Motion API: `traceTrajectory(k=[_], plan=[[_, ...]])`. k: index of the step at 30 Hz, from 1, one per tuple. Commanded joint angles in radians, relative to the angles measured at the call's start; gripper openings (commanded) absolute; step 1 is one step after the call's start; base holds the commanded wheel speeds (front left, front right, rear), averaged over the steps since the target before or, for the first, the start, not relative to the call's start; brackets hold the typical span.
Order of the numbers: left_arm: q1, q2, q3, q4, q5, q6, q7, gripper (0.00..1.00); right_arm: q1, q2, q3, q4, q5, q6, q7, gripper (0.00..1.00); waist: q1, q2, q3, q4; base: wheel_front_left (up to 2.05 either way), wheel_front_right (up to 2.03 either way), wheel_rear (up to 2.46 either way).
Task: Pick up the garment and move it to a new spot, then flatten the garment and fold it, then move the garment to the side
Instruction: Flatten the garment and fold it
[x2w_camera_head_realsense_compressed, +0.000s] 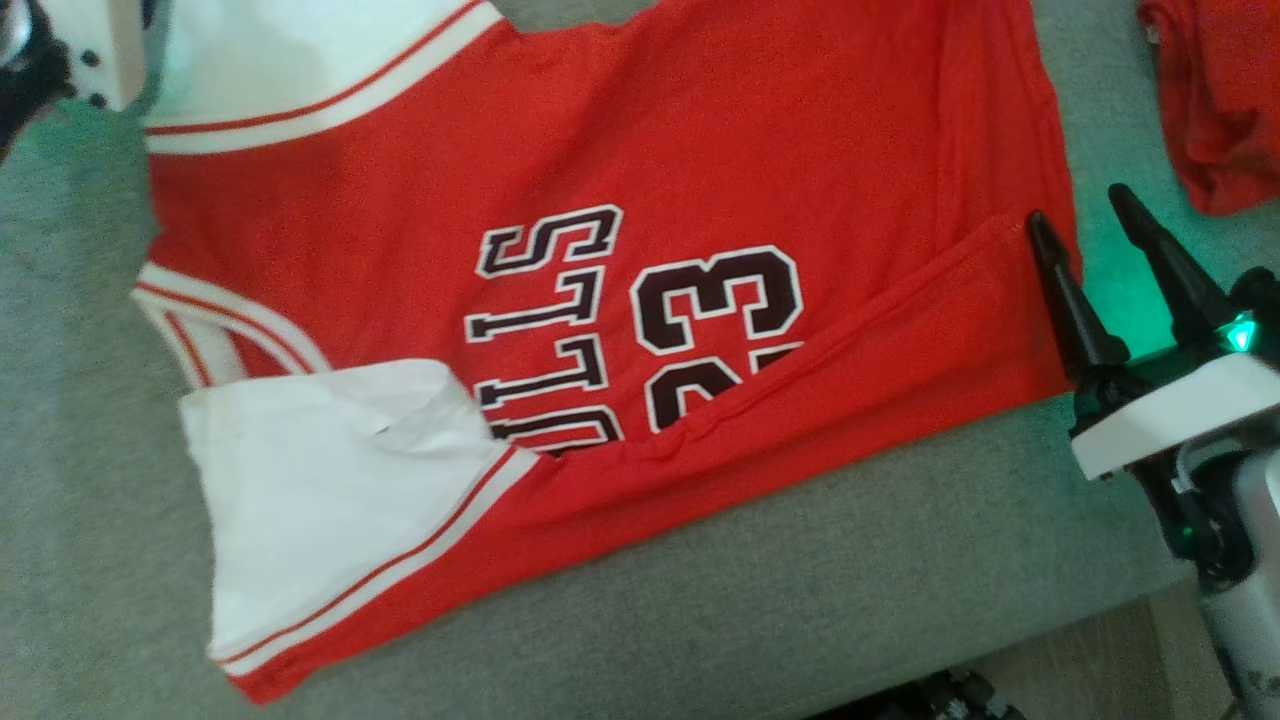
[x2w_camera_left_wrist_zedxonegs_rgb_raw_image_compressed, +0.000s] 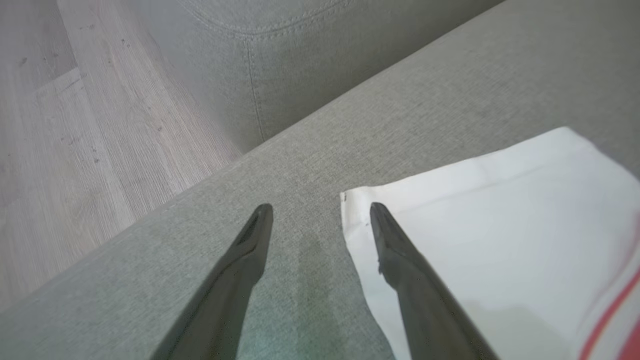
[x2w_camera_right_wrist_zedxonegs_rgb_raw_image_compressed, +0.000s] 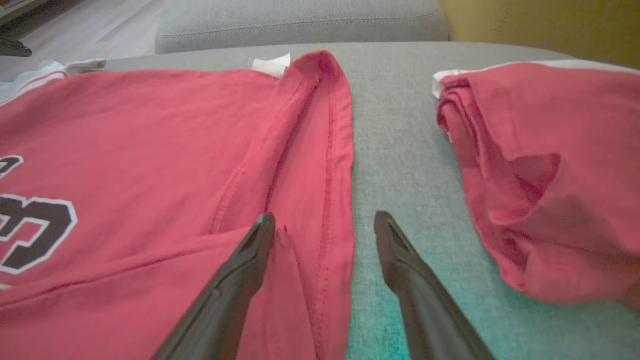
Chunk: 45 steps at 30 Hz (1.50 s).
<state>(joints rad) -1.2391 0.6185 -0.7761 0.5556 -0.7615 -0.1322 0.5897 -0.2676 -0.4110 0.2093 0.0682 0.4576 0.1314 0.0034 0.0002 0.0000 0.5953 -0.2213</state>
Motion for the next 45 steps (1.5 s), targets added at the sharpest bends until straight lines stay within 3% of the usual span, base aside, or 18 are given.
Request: traceTrajectory(k=[1, 8, 9, 11, 12, 16, 24, 30, 36, 45], plan=[[-0.053, 0.061, 0.022, -0.011, -0.001, 0.002, 0.002, 1.00, 0.000, -0.011, 0.014, -0.015, 0.006, -0.001, -0.016, 1.00, -0.0002, 0.0000, 0.029, -0.031, 0.00, 0.00, 0.00], [-0.072, 0.095, -0.036, 0.022, -0.042, 0.002, 0.003, 1.00, -0.028, -0.008, 0.042, 0.024, 0.012, -0.001, -0.045, 1.00, -0.0002, 0.0000, 0.052, -0.055, 0.00, 0.00, 0.00], [-0.074, 0.097, -0.046, 0.021, -0.052, 0.002, 0.005, 0.91, -0.032, -0.008, 0.044, 0.029, 0.013, -0.001, -0.048, 1.00, -0.0002, 0.0000, 0.053, -0.056, 0.00, 0.00, 0.00], [-0.077, 0.101, -0.064, 0.018, -0.075, 0.002, 0.010, 0.03, -0.038, -0.008, 0.047, 0.039, 0.016, -0.001, -0.053, 1.00, -0.0002, 0.0000, 0.054, -0.058, 0.00, 0.00, 0.00], [-0.077, 0.103, -0.073, 0.014, -0.089, 0.002, 0.013, 0.00, -0.041, -0.009, 0.048, 0.043, 0.017, -0.001, -0.055, 1.00, -0.0002, 0.0000, 0.053, -0.058, 0.00, 0.00, 0.00], [-0.085, 0.116, -0.110, -0.015, -0.140, 0.002, 0.027, 0.00, -0.055, -0.024, 0.044, 0.055, 0.021, -0.001, -0.057, 1.00, -0.0002, 0.0000, 0.047, -0.053, 0.00, 0.00, 0.00], [-0.121, 0.128, -0.146, -0.046, -0.174, 0.002, -0.062, 0.00, -0.113, -0.046, 0.029, 0.042, 0.054, -0.001, -0.045, 1.00, -0.0002, 0.0000, 0.019, -0.034, 0.00, 0.00, 0.00], [-0.152, 0.114, -0.181, -0.085, -0.219, 0.002, -0.110, 0.00, -0.225, -0.060, 0.052, 0.045, 0.175, -0.001, 0.108, 1.00, -0.0002, 0.0000, -0.005, 0.003, 0.00, 0.00, 0.00], [-0.187, 0.108, -0.233, -0.137, -0.248, 0.002, -0.129, 0.00, -0.391, -0.027, 0.093, 0.172, 0.259, -0.001, 0.284, 1.00, -0.0002, 0.0000, -0.008, 0.044, 0.00, 0.00, 0.00], [-0.224, 0.109, -0.301, -0.170, -0.275, 0.002, -0.161, 0.00, -0.583, 0.029, 0.147, 0.399, 0.285, -0.001, 0.318, 1.00, -0.0002, 0.0000, 0.005, 0.091, 0.00, 0.00, 0.00]])
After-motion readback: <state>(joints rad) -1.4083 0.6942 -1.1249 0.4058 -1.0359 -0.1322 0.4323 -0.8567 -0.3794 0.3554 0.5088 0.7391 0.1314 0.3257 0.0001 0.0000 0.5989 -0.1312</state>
